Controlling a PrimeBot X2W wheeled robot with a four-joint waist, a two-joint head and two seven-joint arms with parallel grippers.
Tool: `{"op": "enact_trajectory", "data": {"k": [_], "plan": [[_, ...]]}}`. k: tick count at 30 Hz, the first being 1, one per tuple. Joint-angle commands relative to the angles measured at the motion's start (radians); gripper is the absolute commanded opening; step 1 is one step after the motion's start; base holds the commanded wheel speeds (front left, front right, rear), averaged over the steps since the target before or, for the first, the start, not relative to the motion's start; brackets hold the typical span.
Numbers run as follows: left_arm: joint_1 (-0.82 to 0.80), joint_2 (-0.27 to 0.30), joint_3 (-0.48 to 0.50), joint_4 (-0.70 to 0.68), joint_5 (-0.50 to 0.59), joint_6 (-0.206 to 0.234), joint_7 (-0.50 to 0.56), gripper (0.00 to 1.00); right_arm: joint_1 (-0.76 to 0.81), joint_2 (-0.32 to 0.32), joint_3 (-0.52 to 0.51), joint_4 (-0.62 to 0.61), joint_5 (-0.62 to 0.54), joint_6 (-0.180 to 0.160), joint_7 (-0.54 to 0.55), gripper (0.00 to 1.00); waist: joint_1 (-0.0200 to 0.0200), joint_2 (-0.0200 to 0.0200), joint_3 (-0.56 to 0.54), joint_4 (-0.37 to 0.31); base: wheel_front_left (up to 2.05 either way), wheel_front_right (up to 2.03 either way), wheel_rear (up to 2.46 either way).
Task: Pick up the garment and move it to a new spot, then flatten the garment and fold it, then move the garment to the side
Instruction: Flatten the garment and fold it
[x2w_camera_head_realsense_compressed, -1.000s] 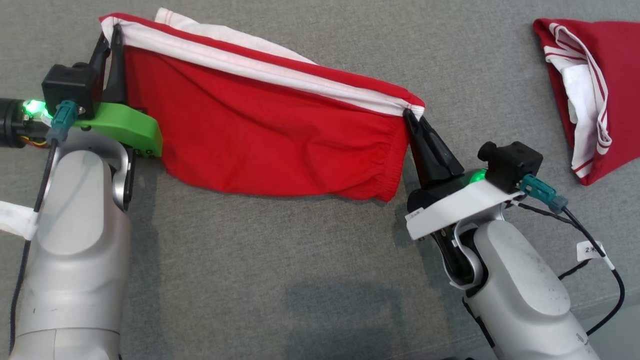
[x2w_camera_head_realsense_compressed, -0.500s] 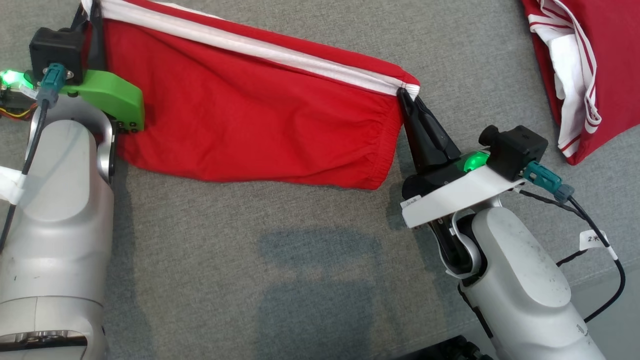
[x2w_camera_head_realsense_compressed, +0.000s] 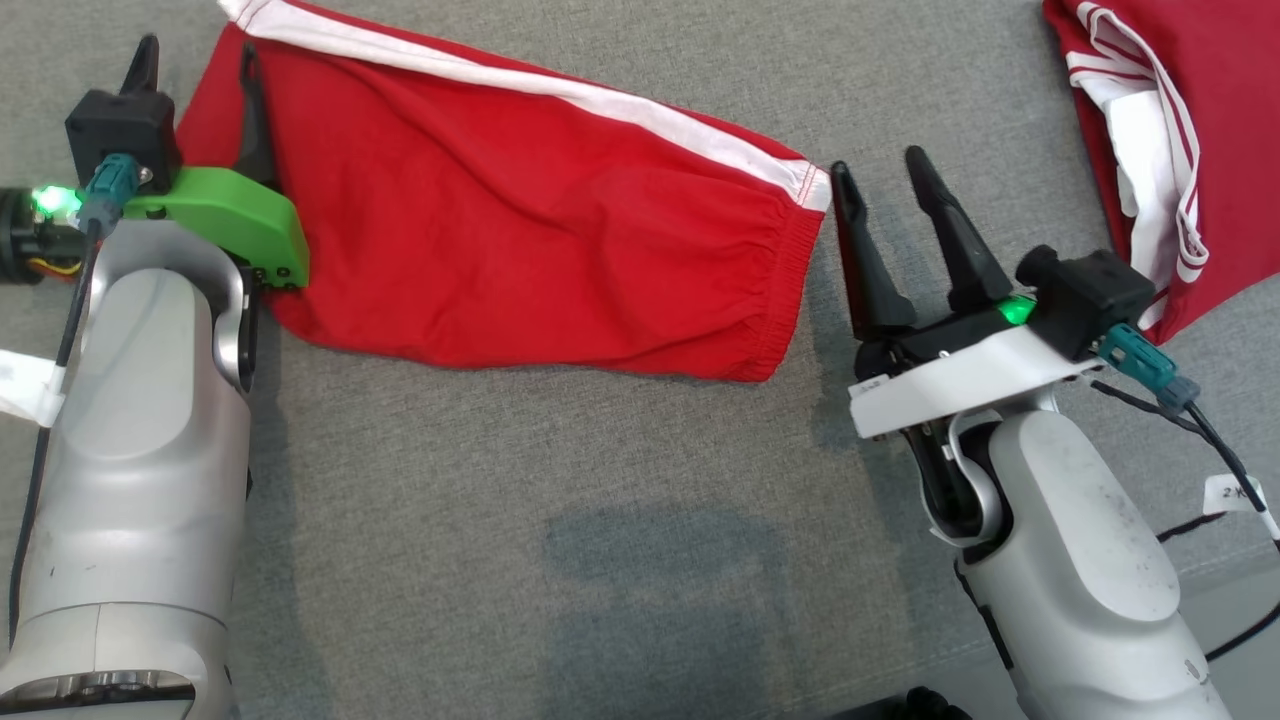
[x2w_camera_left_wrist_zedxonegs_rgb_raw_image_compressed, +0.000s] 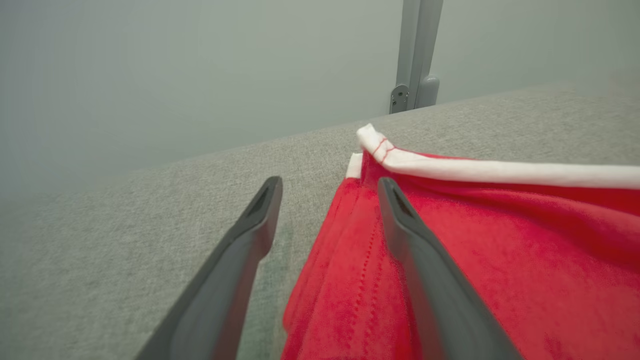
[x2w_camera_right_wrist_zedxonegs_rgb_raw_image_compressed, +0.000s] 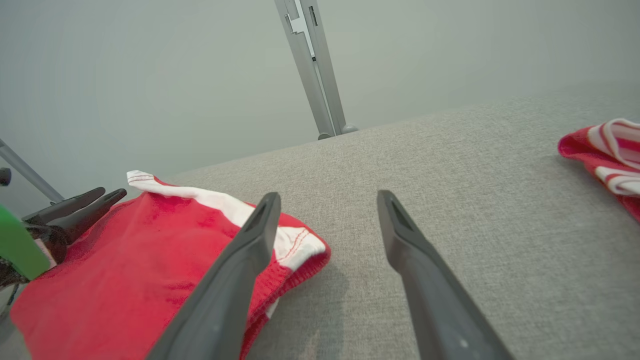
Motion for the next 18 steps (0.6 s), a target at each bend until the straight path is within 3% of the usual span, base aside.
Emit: {"op": "enact_trajectory", "data": {"k": [1,10,15,16,17,18], "plan": [[0.012,0.002,0.008,0.02,-0.011,-0.006,0.002,1.0,0.021,-0.001,-0.019,-0.001,-0.019,-0.001,-0.003,1.0,0.0,0.0,-0.022,0.009,0.0,0.0,0.0],[0.015,-0.01,0.019,0.186,-0.061,-0.035,0.047,1.0,0.076,-0.002,-0.126,0.006,-0.04,-0.001,-0.003,1.0,0.0,0.0,-0.091,0.0,0.0,0.0,0.0],[0.025,-0.006,0.018,0.264,-0.068,-0.016,0.088,1.0,0.097,-0.001,-0.147,0.014,-0.042,-0.001,-0.003,1.0,0.0,0.0,-0.124,-0.011,0.0,0.0,0.0],[0.028,-0.003,0.017,0.273,-0.07,-0.012,0.09,0.88,0.099,-0.002,-0.15,0.014,-0.043,-0.001,-0.003,1.0,0.0,0.0,-0.129,-0.013,0.0,0.0,0.0],[0.033,-0.002,0.016,0.288,-0.072,-0.013,0.096,0.07,0.104,-0.002,-0.153,0.015,-0.041,-0.001,-0.003,1.0,0.0,0.0,-0.135,-0.015,0.0,0.0,0.0],[0.038,-0.005,0.018,0.301,-0.078,-0.02,0.101,0.0,0.108,-0.001,-0.156,0.015,-0.043,-0.001,-0.003,1.0,0.0,0.0,-0.141,-0.015,0.0,0.0,0.0]]}}
